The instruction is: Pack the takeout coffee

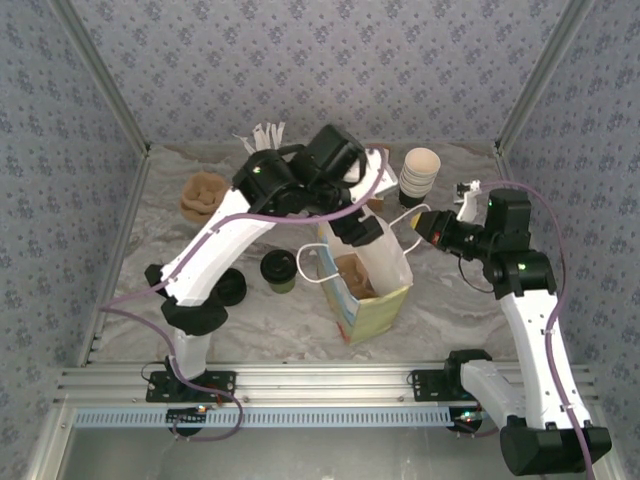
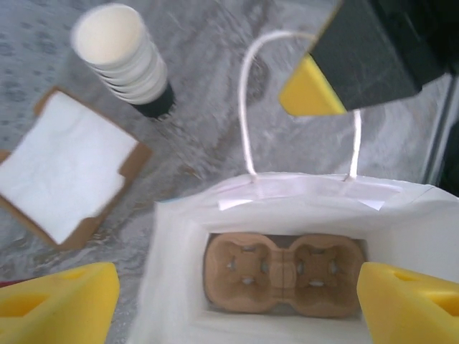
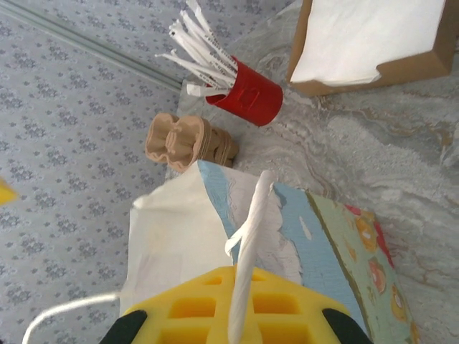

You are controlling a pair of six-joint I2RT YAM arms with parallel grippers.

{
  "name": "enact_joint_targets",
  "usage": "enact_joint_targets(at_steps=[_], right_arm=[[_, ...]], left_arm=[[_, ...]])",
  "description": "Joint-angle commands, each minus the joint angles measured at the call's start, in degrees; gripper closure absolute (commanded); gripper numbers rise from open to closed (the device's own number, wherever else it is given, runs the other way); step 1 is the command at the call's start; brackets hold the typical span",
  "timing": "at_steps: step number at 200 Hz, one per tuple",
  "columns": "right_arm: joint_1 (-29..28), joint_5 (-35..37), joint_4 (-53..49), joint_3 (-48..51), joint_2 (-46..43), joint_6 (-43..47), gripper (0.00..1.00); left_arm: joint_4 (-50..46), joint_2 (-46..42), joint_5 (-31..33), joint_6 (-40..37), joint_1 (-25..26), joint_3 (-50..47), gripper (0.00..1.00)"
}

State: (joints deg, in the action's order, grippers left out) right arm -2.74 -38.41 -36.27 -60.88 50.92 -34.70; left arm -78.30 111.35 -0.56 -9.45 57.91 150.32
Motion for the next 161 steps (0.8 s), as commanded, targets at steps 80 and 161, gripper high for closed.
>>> enact_joint_targets(at_steps=[80,161], right_arm=[[0.44,15.33,-7.92,-4.09,-3.44,0.08,0.99],[0.46,9.95,-11.53,-1.38,-5.09,9.85,0.41]], left_arm=[[4.8,-14.09,15.59,16.3,-7.2,-11.42,0.11],[24.31,-33.94,12.7,21.69,-13.57,-52.7,0.07]])
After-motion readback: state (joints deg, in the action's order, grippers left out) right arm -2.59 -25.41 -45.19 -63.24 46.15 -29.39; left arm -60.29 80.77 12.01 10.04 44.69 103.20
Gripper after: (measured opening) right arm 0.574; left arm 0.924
